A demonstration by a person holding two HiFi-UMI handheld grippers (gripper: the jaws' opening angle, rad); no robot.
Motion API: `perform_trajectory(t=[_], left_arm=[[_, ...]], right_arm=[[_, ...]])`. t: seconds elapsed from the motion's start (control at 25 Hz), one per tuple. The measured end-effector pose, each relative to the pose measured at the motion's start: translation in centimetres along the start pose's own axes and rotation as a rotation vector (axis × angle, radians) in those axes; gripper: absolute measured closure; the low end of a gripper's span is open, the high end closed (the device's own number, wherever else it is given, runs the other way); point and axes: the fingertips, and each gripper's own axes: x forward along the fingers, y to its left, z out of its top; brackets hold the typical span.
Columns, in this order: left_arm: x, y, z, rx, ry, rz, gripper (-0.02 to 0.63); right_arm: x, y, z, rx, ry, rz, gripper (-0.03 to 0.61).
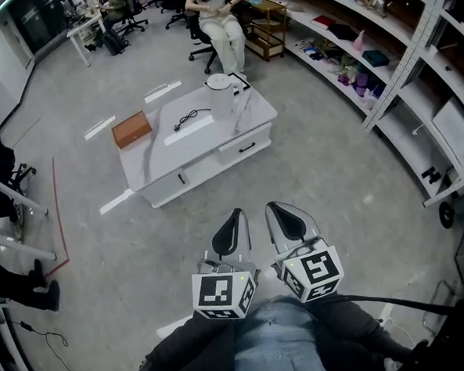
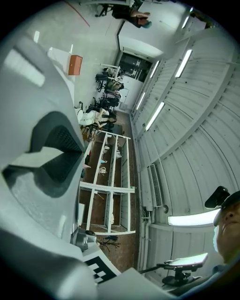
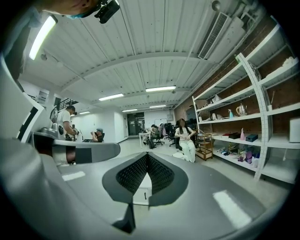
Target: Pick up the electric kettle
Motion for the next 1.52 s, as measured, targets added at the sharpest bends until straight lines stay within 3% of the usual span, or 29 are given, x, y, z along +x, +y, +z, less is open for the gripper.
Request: perform_trajectory(t=[0.36, 0.76, 1.52], left_arm=[[3.2, 5.1, 1.6, -0.003, -0.031, -0.027, 0.607], [5.3, 7.1, -0.9, -0.036, 0.045, -0.040, 0.607], [18.7, 5.4, -1.0, 0.048, 0.139, -0.043, 0.607]], right_arm=[[5.8, 0.8, 1.7, -0.028, -0.030, -0.017, 0.552], [7.9, -0.2, -0.2, -0.003, 0.010, -0.052, 0.552], [14.7, -12.3, 1.3, 0.097, -0.003, -0.056, 0.552]])
